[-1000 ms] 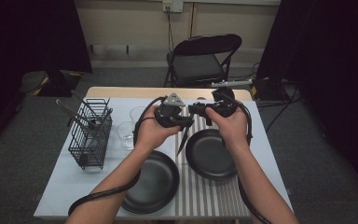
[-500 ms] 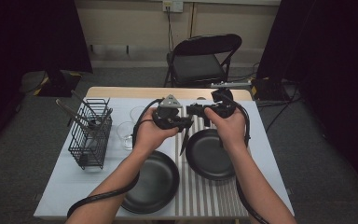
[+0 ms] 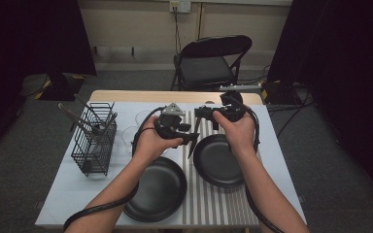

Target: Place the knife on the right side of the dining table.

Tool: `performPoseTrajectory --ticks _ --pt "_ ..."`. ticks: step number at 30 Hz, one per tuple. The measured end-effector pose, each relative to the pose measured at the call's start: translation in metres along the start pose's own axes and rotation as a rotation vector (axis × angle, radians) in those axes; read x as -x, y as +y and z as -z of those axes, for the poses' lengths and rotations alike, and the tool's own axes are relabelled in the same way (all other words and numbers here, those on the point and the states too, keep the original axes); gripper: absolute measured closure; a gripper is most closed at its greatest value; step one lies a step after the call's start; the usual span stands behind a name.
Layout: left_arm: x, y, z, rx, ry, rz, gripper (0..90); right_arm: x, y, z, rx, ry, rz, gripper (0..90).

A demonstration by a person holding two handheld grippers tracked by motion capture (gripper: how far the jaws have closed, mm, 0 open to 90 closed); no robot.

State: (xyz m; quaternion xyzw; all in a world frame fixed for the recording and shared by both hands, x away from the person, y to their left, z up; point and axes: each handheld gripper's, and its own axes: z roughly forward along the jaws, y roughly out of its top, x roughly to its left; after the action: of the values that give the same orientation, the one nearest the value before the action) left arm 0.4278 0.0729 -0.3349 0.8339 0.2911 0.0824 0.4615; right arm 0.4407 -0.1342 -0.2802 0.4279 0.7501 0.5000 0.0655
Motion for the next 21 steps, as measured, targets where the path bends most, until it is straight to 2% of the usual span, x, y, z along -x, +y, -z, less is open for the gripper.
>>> performPoseTrajectory --ticks 4,7,10,16,21 --pt "-0.004 -0.008 0.002 -0.032 0.014 0.002 38.6 0.0 0.003 -0.002 -0.003 -0.005 -0.001 73.7" --pt "-0.005 -0.012 0.002 -0.036 0.012 -0.003 34.6 -0.001 0.004 -0.004 -0.01 -0.014 0.004 73.7" --pt "-0.009 -0.019 0.003 -0.047 0.012 0.01 30.9 0.0 0.008 -0.007 -0.007 -0.019 0.007 73.7" --pt "-0.016 -0.026 0.005 -0.049 0.017 0.036 29.6 0.001 0.01 -0.014 -0.014 -0.029 0.009 73.7" --pt "-0.016 -0.031 0.004 -0.055 0.019 0.034 26.4 0.004 0.01 -0.02 -0.013 -0.021 0.0 73.7"
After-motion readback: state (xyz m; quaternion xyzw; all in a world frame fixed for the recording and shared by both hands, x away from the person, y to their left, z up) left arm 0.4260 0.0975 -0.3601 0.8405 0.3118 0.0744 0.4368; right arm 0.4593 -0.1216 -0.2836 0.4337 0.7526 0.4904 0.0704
